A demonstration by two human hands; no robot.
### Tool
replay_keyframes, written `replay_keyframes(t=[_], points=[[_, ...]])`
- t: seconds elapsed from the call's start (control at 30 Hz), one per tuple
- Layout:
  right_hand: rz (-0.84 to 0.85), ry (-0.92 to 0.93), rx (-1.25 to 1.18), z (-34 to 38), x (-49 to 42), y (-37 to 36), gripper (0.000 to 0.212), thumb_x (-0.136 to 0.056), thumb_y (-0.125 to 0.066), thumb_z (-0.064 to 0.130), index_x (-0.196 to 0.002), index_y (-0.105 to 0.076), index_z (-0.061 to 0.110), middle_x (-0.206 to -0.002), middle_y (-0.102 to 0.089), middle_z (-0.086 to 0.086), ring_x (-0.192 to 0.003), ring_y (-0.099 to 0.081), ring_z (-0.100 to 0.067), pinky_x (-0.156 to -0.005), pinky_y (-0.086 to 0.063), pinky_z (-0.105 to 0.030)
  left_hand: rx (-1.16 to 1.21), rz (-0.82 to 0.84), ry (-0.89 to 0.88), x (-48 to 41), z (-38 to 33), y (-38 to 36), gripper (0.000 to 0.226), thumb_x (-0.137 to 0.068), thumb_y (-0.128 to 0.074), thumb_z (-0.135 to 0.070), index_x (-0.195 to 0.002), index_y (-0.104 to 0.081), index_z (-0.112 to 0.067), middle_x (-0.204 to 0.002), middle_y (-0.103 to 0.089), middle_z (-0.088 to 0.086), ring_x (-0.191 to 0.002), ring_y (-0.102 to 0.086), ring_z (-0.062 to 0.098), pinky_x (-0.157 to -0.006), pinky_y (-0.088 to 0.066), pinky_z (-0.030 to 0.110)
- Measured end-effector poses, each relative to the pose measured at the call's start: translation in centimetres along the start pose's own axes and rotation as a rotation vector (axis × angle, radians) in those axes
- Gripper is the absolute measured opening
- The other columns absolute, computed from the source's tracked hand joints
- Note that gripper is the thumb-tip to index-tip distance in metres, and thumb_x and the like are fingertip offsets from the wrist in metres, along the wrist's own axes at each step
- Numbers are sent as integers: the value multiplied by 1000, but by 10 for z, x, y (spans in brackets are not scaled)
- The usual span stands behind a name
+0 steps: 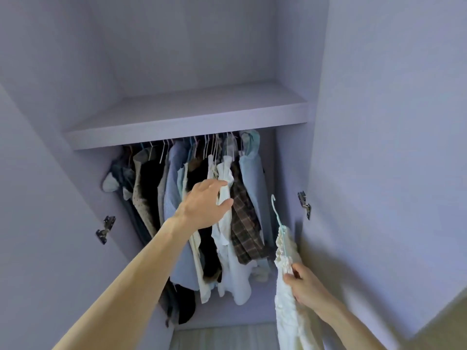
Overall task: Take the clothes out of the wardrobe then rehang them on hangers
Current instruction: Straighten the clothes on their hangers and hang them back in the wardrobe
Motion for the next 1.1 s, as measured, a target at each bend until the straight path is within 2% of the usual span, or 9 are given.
replay_keyframes(t=[0.07, 0.13, 0.27, 0.4, 0.5, 0.67, 0.73, 0.9, 1.1], points=[[-9, -22, 11, 16, -44, 8, 22, -98, -51, 16, -99, -47, -5, -91, -48, -34, -72, -40, -18, -61, -33, -32, -142, -90, -23, -28, 4, 23, 63, -98, -49, -50, -155, -26, -34, -165, -14, 0, -151, -11, 24, -121, -17, 46], [-34, 11, 1, 35, -86, 18, 31, -98, -50, 19, -114, -47, -8, -99, -53, -31, -78, -44, -18, -65, -37, -32, -258, -195, -52, -58, 5, 46, 67, -98, -48, -50, -156, -18, -37, -167, -1, 0, -153, -2, 25, -122, -9, 53], [-109, 103, 25, 92, -164, 43, 17, -99, -48, 23, -84, -45, 14, -76, -43, 4, -63, -40, -10, -58, -33, -24, -420, -416, -58, -120, 11, 82, 73, -98, -41, -54, -158, -2, -36, -167, 7, 1, -153, 0, 26, -121, -6, 57], [-216, 163, 48, 139, -223, 67, 20, -100, -45, 24, -80, -41, 24, -73, -47, 4, -60, -44, -11, -55, -35, -28, -413, -395, 64, -166, 37, 78, 71, -99, -19, -60, -155, 19, -37, -167, 14, -3, -153, 10, 21, -122, 1, 57], [-275, 167, 52, 162, -262, 77, 10, -101, -44, 25, -96, -47, 17, -87, -58, -4, -70, -55, -17, -64, -41, -31, -339, -421, 98, -184, 48, 57, 72, -98, -13, -65, -150, 30, -38, -164, 26, -2, -150, 24, 24, -121, 6, 59], [-293, 158, 26, 182, -315, 74, 38, -103, -45, 23, -136, -47, 4, -115, -58, -12, -103, -58, -30, -87, -46, -37, -330, -538, 129, -204, 55, 39, 80, -96, -14, -73, -144, 39, -36, -160, 33, -1, -141, 42, 23, -119, 9, 63], [-312, 139, 10, 182, -330, 72, 42, -103, -45, 23, -141, -44, 3, -119, -56, -12, -114, -57, -31, -95, -43, -36, -332, -571, 112, -207, 59, 37, 79, -96, -14, -73, -145, 37, -37, -159, 31, -2, -142, 41, 22, -118, 9, 64], [-356, 95, 19, 183, -366, 80, 37, -101, -44, 18, -131, -48, -3, -106, -54, -15, -107, -59, -35, -81, -39, -32, -352, -639, 69, -210, 63, 34, 82, -96, -21, -72, -150, 29, -35, -163, 15, 5, -149, 19, 27, -116, 3, 69], [-440, 177, 355, 160, -368, 76, 42, -105, -34, 24, -145, -37, 9, -113, -63, -23, -98, -62, -43, -71, -45, -39, -374, -690, 38, -213, 64, 33, 85, -95, -27, -71, -154, 23, -34, -163, 4, 10, -150, 7, 35, -114, 2, 69]])
Point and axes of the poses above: each hand's wrist, its own x-axis away from the middle knuckle, its own y-axis out of the back of the hand, z = x × y, the point moved 4 cm from there along -x, towards the middle knuckle
